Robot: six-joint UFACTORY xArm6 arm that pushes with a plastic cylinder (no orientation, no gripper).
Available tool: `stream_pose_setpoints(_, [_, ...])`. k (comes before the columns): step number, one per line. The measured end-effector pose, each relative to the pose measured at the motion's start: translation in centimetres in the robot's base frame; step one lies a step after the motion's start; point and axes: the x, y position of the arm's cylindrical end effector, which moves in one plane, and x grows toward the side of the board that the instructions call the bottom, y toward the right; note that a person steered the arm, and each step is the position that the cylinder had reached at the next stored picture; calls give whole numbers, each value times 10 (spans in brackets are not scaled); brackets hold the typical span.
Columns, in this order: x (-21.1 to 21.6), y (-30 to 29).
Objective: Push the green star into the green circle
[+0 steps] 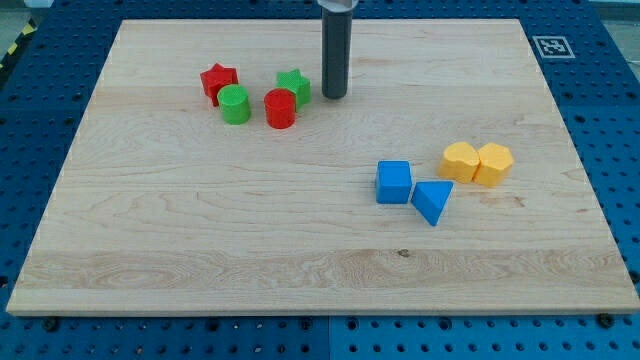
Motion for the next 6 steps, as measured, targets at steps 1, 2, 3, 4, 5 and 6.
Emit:
stream_pose_setpoints(1, [-10, -10])
stream_pose_setpoints(2, [-5, -18])
stream_pose_setpoints(3, [6, -38])
stream_pose_setpoints(4, [6, -64])
stream_pose_setpoints(5, [6, -77])
stream_pose_setpoints(6, [6, -67])
